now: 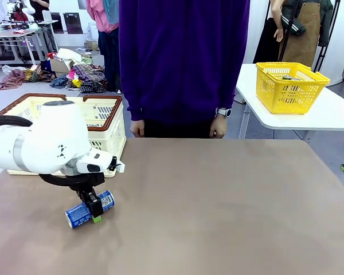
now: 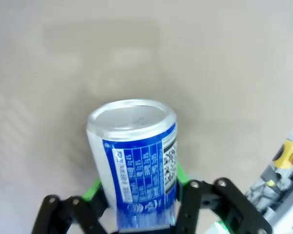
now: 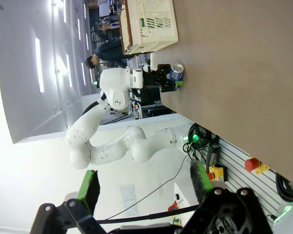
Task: Place the drinks into the Shopping basket.
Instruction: Pick up one drink and place it into the Shopping basket.
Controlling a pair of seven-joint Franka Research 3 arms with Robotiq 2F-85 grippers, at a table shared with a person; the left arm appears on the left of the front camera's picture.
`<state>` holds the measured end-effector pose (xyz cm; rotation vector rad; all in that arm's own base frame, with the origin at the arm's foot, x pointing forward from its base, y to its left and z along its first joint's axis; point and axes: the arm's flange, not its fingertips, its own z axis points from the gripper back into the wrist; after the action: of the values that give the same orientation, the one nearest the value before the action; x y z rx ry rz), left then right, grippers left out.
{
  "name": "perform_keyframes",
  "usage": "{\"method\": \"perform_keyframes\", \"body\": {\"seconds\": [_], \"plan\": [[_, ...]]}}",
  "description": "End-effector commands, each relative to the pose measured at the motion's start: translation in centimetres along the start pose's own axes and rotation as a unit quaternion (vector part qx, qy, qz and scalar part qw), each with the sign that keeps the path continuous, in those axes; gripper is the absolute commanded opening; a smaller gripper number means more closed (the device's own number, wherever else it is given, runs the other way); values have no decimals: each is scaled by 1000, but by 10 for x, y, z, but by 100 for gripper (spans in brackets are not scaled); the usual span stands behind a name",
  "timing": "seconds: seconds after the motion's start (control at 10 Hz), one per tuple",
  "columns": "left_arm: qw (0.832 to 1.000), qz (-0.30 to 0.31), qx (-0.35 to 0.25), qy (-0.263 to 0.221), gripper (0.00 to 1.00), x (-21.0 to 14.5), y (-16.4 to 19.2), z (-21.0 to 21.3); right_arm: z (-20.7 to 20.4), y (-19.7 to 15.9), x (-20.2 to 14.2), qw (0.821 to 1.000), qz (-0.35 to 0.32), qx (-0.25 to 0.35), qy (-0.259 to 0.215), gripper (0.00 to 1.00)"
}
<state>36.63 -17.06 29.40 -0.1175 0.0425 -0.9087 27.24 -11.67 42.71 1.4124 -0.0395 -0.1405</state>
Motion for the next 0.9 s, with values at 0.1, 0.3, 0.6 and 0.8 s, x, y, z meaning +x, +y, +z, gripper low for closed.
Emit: {"method": "perform_keyframes", "body": {"seconds": [0.1,0.3,0.6,0.8], "plan": [[1000,0,-9,-10,0,-49,-23,-4,0,4,-1,1000,-5,8,-3,100],[998,0,21,-56,0,-62,-33,49,0,4,-1,1000,-5,8,-3,100],[993,58,14,-100,0,-100,-51,152,0,4,-1,1000,-5,8,-3,100],[979,118,-3,-166,0,-129,-56,197,0,4,-1,1000,-5,8,-3,100]]}}
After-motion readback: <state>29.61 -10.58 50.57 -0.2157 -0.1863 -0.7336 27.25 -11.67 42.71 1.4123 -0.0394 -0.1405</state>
